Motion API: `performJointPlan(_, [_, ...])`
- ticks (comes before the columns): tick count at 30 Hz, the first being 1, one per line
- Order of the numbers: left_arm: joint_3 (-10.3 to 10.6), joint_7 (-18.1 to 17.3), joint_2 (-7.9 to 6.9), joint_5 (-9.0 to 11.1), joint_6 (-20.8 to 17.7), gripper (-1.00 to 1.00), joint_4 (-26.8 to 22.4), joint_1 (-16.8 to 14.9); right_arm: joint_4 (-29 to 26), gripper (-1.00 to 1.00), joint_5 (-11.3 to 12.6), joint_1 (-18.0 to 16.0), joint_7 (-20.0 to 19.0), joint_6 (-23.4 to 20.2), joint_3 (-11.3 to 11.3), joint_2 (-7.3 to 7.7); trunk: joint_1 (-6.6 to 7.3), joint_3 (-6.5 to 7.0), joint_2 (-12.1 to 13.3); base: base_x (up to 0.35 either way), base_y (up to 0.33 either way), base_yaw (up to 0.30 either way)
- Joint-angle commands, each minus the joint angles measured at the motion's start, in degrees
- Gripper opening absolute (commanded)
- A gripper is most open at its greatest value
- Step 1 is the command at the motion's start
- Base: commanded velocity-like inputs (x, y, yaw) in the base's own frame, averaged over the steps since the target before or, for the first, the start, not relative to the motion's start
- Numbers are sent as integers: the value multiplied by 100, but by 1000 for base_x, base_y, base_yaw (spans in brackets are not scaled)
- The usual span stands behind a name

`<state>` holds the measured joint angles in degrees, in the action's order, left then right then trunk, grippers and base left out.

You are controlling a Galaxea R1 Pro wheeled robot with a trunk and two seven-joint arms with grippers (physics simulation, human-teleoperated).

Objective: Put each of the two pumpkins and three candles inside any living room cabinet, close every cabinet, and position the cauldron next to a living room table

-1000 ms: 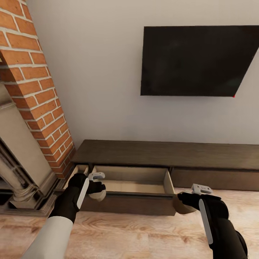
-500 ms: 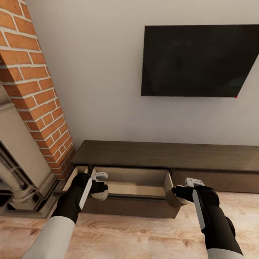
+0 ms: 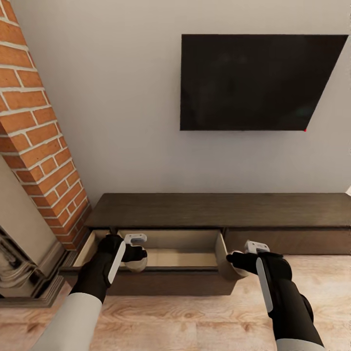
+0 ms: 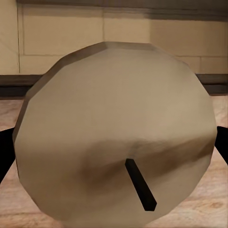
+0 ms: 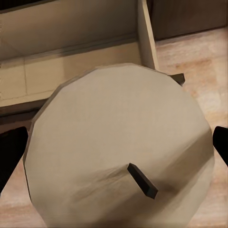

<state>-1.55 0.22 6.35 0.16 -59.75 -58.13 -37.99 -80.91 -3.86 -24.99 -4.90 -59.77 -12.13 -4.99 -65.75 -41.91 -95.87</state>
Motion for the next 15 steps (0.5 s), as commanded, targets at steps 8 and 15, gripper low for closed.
performJointPlan(8, [-14, 4, 2, -1, -25, -100, -13, -6, -13, -100, 29, -93, -66, -23, -5, -63, 0, -5, -3, 5, 0, -10])
performJointPlan(15, [-19, 4, 10, 2, -25, -100, -14, -2, -5, -100, 197, -146, -53, -23, 163, -162, 0, -5, -3, 28, 0, -1])
